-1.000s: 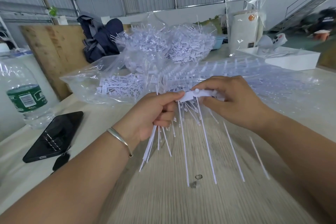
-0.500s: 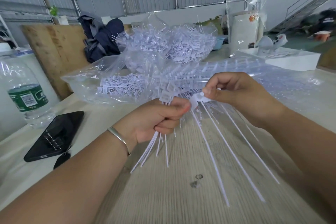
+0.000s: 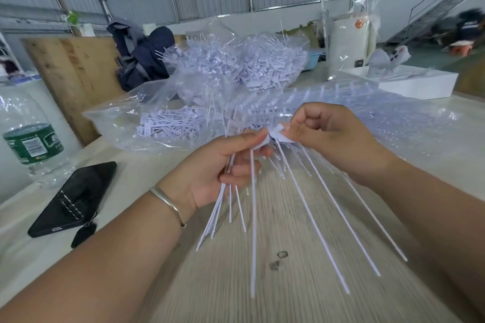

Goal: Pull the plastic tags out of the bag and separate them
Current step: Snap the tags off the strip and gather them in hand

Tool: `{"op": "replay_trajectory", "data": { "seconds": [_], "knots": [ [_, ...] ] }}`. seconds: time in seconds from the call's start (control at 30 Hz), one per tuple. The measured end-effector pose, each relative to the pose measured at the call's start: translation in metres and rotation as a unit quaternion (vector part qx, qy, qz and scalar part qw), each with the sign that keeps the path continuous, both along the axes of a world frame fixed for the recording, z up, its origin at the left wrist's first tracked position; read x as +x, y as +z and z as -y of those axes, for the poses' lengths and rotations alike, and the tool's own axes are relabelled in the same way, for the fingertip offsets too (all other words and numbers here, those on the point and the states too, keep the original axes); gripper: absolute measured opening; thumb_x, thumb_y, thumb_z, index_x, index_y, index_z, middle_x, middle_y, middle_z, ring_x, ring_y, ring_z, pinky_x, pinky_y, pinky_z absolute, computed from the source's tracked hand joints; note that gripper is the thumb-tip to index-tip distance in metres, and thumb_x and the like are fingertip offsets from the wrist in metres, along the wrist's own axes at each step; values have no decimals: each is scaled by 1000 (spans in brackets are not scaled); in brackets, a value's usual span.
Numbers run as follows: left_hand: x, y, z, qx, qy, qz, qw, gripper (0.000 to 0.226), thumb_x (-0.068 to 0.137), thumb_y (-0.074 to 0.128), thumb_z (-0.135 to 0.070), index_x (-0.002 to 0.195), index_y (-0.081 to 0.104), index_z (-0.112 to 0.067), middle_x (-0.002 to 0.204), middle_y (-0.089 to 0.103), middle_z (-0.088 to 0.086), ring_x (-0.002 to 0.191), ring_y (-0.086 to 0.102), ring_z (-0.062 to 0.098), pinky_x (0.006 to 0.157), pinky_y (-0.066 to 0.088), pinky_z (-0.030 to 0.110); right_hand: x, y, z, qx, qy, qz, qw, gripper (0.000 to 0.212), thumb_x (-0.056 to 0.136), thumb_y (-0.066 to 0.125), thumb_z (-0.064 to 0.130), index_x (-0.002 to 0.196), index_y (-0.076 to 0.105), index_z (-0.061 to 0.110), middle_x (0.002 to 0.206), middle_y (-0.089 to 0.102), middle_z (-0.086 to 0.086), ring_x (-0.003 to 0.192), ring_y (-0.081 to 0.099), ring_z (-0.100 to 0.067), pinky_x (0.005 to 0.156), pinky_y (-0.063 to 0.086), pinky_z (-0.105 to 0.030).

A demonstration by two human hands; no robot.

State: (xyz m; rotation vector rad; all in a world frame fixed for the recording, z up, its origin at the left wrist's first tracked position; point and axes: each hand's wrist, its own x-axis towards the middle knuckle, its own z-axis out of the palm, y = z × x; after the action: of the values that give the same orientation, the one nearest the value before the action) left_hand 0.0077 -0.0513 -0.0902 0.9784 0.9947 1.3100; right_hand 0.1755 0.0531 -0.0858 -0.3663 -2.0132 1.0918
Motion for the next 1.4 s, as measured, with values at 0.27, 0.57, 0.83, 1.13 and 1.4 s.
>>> {"op": "replay_trajectory", "data": {
  "seconds": [0.27,0.57,0.83,1.13,1.4],
  "knots": [
    [0,5,1,-17,52,-106,993,19,74,64,-22,56,58,-23,40,29,-9,31,21,4,38,9,21,4,5,1,-17,-1,-16,1000,17,71,79,23,78,75,9,78,57,-38,65,47,-29,67,34,-36],
    [-1,4,2,5,82,-162,983,29,68,77,-22,54,53,-26,43,27,-9,37,22,6,38,17,18,6,5,-4,-42,29,15,999,28,65,80,30,78,74,7,84,61,-34,75,52,-28,76,38,-39],
    [-2,6,2,19,57,-72,996,13,73,70,-13,61,71,-19,55,40,-10,38,29,-2,33,20,10,3,0,-9,-38,19,-10,999,24,73,75,28,89,71,11,65,56,-6,54,47,-8,52,36,-12],
    [-3,6,-2,-42,92,13,995,48,91,45,-56,73,57,-13,45,24,-9,30,22,2,33,12,16,3,1,-10,-77,0,-7,997,12,81,64,-1,83,71,9,63,56,-3,53,48,-5,50,36,-10],
    [2,4,1,-11,85,-89,992,23,74,70,-34,77,66,-12,49,24,-9,35,20,2,33,17,15,2,-1,-9,-60,1,-4,998,13,83,65,-1,85,71,11,76,65,-6,72,58,-15,70,44,-22]
  ]
}}
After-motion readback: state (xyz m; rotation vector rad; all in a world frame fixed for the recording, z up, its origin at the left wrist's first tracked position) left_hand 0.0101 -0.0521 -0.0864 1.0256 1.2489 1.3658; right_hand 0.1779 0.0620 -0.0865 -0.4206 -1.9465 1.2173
